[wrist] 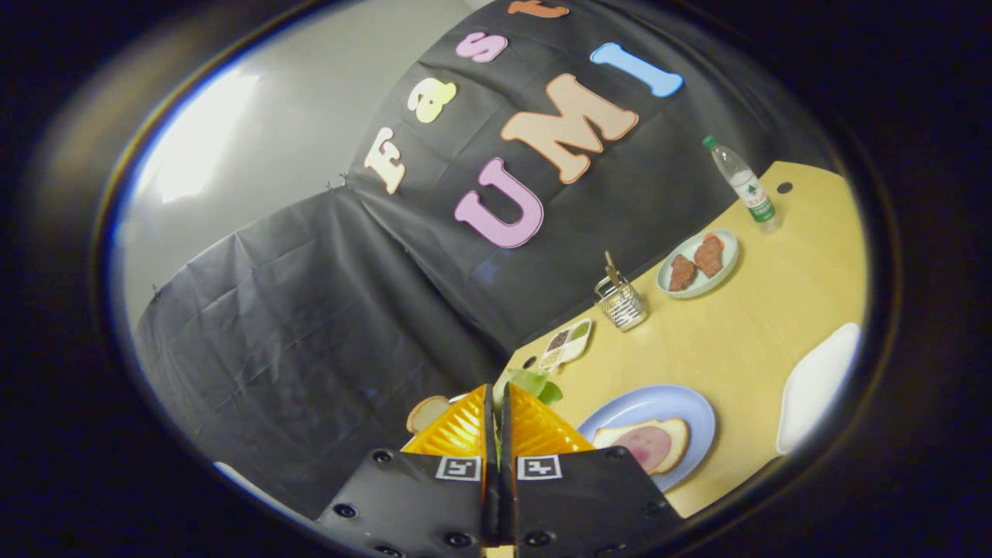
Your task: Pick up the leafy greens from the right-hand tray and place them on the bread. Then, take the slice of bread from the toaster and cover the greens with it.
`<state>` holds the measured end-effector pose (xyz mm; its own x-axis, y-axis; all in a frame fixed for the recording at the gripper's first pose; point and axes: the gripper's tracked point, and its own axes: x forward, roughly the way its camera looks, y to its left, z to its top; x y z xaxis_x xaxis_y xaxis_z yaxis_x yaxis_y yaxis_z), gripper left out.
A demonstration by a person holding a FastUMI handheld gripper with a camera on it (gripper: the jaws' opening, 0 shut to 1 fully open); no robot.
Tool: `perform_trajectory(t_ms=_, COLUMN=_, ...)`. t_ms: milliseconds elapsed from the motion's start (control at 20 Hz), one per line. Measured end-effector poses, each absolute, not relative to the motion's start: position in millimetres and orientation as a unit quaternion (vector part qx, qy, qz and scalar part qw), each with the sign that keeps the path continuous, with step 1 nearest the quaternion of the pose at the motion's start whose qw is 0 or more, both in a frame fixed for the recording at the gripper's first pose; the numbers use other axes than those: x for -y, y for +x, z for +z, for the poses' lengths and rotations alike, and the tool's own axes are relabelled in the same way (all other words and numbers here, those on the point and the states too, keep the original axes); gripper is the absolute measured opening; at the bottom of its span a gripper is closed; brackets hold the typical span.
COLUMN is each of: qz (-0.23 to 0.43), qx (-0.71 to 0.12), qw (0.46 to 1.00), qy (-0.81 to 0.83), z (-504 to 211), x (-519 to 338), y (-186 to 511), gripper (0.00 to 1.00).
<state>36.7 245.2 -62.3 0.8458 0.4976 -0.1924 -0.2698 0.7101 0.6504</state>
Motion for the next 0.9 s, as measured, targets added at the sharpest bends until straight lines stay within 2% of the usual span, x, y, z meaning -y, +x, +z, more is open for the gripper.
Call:
perform_trajectory(t_ms=250, qz=0.183, qx=-0.237, qw=0.905, qy=0.302, z=-134.9, x=-251.6, y=54.5, gripper=0.03)
perform_trajectory(t_ms=450, qz=0.123, qx=-0.262, qw=0.925, qy=0.245, z=-175.5, x=-217.2, y=61.8, gripper=0.03)
perform_trajectory(t_ms=650, qz=0.085, qx=-0.289, qw=0.934, qy=0.192, z=-202.3, x=-190.3, y=58.1, gripper=0.03)
perform_trajectory(t_ms=900, qz=0.067, qx=-0.309, qw=0.937, qy=0.150, z=-216.5, x=-181.5, y=51.8, gripper=0.06)
